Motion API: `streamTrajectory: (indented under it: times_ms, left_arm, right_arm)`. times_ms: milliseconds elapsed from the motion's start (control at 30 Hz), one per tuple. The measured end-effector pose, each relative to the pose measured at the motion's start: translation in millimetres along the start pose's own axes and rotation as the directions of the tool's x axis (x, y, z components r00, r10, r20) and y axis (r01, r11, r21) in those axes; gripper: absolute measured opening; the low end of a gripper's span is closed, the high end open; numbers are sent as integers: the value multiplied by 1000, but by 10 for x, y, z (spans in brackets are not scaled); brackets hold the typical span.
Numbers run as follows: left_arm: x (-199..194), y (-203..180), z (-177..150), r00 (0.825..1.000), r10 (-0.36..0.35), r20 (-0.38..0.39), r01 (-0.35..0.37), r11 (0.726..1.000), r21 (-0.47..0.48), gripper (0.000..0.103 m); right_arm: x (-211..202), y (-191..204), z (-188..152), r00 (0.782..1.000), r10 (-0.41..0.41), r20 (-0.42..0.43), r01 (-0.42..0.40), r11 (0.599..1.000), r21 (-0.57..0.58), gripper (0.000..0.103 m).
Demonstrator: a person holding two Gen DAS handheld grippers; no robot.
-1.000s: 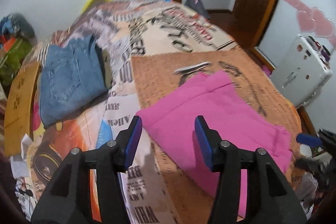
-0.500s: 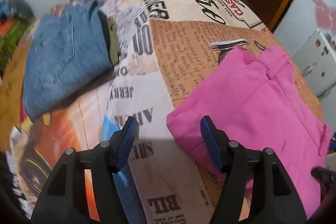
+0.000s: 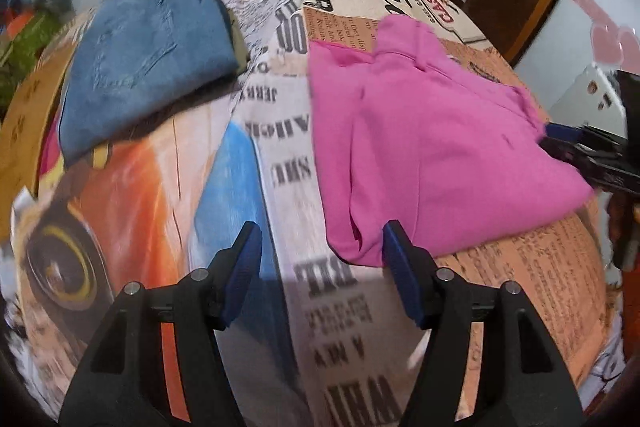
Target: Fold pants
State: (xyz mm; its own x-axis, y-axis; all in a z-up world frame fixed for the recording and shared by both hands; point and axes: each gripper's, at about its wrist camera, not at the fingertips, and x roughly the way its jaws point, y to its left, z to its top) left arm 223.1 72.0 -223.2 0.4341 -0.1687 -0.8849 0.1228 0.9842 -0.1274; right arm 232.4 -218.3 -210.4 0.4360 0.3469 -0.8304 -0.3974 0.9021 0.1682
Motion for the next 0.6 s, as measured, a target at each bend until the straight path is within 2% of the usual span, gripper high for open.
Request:
streamTrajectory:
  times_ms: [100, 300, 400, 600]
  left_arm:
    - [-43, -11, -73, 1000, -5, 10, 5, 999, -36, 64]
    - [-84, -31, -40, 1000, 7, 5, -7, 999, -36, 63]
    - [-154, -26, 29, 999, 23, 27, -22, 999, -34, 62]
    - [-329, -84, 272, 992, 49, 117, -48, 999, -11, 63]
  right_arm:
    - [112, -6, 123, 1000, -27, 16, 27, 999, -23, 55]
    - [272, -40, 293, 999, -33, 25, 33, 999, -6, 55]
    - [218, -38, 318, 998, -51, 31, 51, 999, -11, 56]
    - [-86, -68, 299, 995, -64, 74, 64, 998, -3, 58]
